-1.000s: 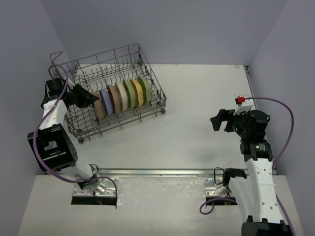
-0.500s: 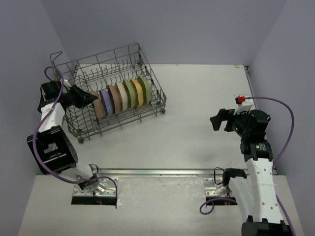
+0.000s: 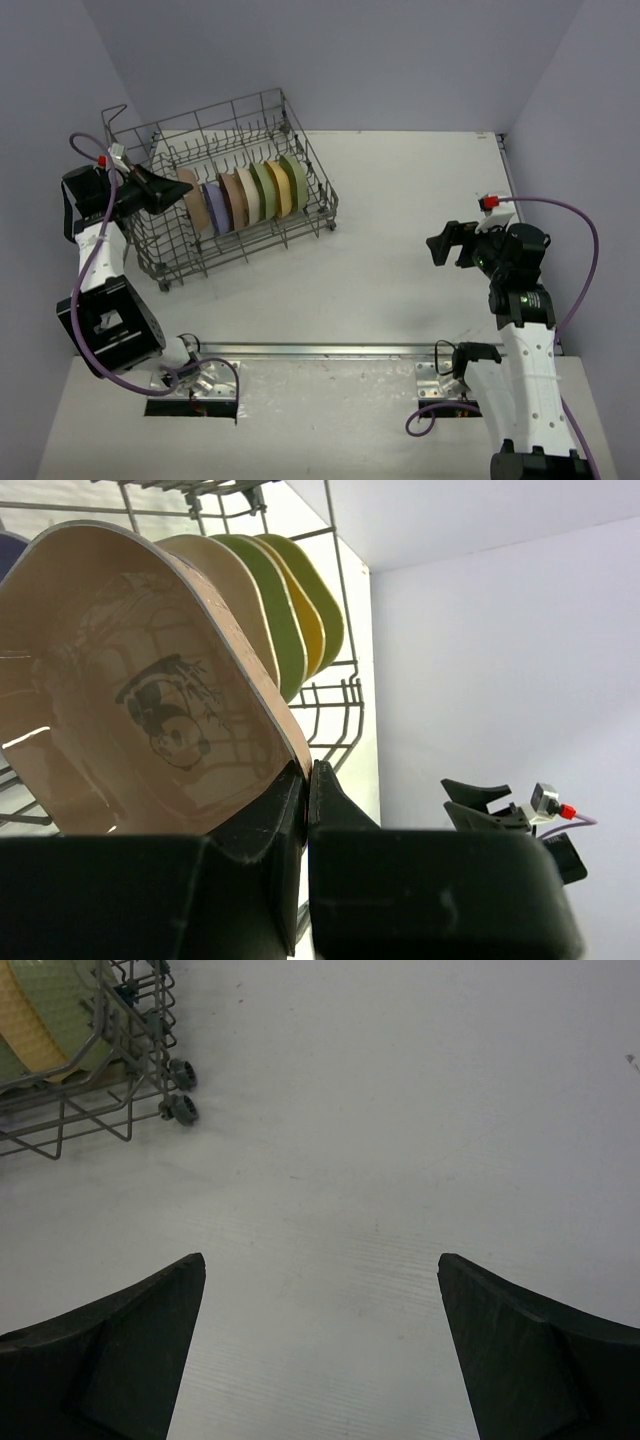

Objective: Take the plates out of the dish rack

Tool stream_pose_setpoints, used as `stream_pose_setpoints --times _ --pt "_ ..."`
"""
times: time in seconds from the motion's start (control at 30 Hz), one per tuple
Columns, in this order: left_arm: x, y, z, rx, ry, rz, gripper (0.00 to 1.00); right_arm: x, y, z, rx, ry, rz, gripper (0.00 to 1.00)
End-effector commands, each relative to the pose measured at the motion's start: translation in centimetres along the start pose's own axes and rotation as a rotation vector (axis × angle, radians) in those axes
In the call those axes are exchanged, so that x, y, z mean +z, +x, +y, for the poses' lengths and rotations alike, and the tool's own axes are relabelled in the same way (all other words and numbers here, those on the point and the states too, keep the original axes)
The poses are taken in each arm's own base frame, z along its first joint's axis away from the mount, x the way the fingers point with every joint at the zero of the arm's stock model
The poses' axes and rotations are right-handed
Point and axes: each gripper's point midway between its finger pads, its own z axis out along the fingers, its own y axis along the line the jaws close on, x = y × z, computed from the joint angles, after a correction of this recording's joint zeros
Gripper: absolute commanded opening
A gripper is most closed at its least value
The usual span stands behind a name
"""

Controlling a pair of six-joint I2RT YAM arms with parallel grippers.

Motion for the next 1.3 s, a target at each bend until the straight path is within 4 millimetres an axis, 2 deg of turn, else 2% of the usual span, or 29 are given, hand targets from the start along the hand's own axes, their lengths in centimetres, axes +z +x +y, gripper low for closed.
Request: stream_pose_setpoints --times 0.0,0.1,0.3,0.37,0.47,0.53,0.63,0.73,0.77,0.8,0.87,0.97,1.0,1.03,1.13,1.17,1.2,1.27 --pt "-1.3 -0.9 -3.8 0.130 0.098 -0.024 0.00 -0.7 -3.0 0.6 -0.024 -0.018 -0.078 0.99" --pt "-1.9 -1.2 -5.8 0.247 0.125 -0.025 0.00 -0.8 -3.2 0.8 -0.015 -0.023 -0.081 0.99" --pt "-3.5 -1.5 -12.0 0.593 0.138 -0.046 0.00 -0.9 -3.3 1.7 0.071 -0.055 -0.056 0.99" --pt "-3.6 -1.4 -13.8 0.766 0.123 -0.048 0.00 -1.0 -3.4 2.0 0.091 -0.069 -0.050 0.99" --pt "-2.0 0.7 -16.8 0.990 0.101 -0.024 0.00 -1.2 -4.0 2.6 0.114 -0.092 -0.043 0.99" --pt "-0.7 4.2 -17.8 1.154 0.110 0.047 0.00 -1.3 -4.6 2.9 0.133 -0.103 -0.036 0.99" --pt "0.7 7.4 -17.6 1.375 0.045 0.096 0.00 -1.5 -5.5 3.4 0.160 -0.118 -0.019 0.99" --pt "2.3 13.3 -16.3 1.548 0.042 0.242 0.00 -1.5 -5.8 3.8 0.179 -0.138 0.004 0.99" --pt "2.3 13.4 -16.4 1.581 0.050 0.244 0.00 -1.5 -6.0 3.8 0.184 -0.140 0.010 0.99" --pt "2.6 17.9 -15.9 1.682 0.112 0.345 0.00 -1.3 -6.1 3.9 0.193 -0.143 0.028 0.99" --pt "2.7 19.9 -13.4 1.728 0.116 0.460 0.00 -1.4 -6.4 3.9 0.194 -0.143 0.043 0.98" --pt "2.1 23.8 -10.9 1.827 0.154 0.618 0.00 -1.0 -6.4 4.0 0.209 -0.156 0.093 0.94" --pt "1.8 25.4 -10.9 1.886 0.203 0.659 0.00 -1.0 -6.4 4.4 0.215 -0.176 0.108 0.92" --pt "1.8 25.3 -10.2 1.899 0.171 0.675 0.00 -0.8 -6.3 4.3 0.227 -0.176 0.125 0.91" --pt "1.3 27.5 -8.2 2.080 0.163 0.754 0.00 -0.1 -5.7 5.1 0.278 -0.230 0.182 0.87" --pt "1.0 28.6 -8.2 2.149 0.202 0.776 0.00 0.0 -5.5 5.4 0.288 -0.244 0.193 0.86" --pt "0.9 29.1 -7.5 2.192 0.197 0.800 0.00 0.3 -5.0 5.8 0.298 -0.265 0.212 0.84" --pt "0.8 30.2 -7.5 2.245 0.246 0.822 0.00 0.6 -4.3 6.5 0.301 -0.298 0.243 0.83"
